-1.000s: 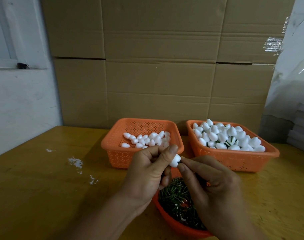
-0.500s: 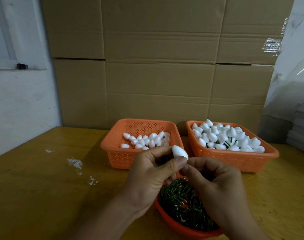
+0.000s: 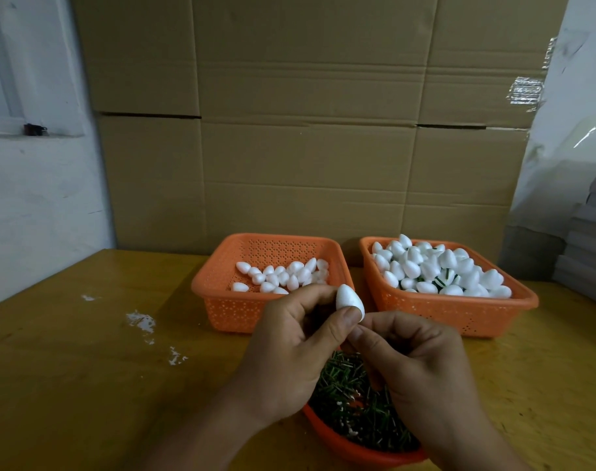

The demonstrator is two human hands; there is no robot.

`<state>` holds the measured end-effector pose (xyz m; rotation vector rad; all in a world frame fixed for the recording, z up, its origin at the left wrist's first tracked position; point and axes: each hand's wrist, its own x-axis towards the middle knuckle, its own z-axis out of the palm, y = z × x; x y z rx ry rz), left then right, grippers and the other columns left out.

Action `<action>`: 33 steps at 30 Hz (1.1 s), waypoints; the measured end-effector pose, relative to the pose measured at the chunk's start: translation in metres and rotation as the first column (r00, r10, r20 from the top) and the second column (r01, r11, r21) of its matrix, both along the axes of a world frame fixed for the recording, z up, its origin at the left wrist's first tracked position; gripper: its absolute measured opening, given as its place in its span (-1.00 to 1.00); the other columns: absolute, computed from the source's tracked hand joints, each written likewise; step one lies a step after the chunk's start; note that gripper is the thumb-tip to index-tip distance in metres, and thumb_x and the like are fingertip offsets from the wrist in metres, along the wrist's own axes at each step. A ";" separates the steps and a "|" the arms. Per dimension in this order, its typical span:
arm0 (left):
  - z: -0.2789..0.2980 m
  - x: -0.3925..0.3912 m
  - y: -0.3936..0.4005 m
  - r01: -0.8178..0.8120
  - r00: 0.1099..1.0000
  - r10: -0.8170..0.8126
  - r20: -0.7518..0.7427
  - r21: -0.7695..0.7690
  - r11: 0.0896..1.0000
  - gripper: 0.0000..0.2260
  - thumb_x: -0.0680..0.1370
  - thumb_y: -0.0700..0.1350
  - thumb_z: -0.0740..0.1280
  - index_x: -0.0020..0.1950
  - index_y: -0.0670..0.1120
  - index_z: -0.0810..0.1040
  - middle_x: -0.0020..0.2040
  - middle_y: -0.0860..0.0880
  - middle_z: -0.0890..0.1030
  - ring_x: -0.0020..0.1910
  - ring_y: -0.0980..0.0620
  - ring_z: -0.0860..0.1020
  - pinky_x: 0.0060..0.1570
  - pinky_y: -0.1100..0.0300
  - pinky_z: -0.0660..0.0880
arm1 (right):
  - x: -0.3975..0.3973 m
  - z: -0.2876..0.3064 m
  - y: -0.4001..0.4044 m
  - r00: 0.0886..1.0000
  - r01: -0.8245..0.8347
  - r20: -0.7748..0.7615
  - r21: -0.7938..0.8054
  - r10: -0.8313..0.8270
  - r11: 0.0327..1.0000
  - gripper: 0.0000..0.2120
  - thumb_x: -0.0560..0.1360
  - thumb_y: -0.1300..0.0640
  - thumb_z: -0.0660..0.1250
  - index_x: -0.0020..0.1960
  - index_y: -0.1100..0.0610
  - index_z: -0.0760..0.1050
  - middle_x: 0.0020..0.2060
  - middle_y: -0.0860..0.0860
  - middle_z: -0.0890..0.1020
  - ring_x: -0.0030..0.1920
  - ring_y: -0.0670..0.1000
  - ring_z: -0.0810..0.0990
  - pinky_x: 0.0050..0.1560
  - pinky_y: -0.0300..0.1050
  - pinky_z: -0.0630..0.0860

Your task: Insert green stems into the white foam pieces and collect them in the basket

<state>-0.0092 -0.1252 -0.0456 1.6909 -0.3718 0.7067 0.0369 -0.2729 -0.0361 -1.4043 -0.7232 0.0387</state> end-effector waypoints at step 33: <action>-0.015 -0.001 -0.005 -0.104 0.980 0.113 -0.164 0.063 0.993 -0.69 0.48 0.28 0.33 0.15 0.21 0.61 -0.19 0.14 0.60 -0.19 0.22 0.58 -0.17 0.29 0.50 | 0.049 0.011 -0.012 0.975 0.217 -0.028 -0.058 -0.219 0.974 -0.89 0.44 0.18 0.48 -0.27 0.12 0.68 -0.43 0.07 0.65 -0.49 -0.11 0.49 -0.47 -0.29 0.47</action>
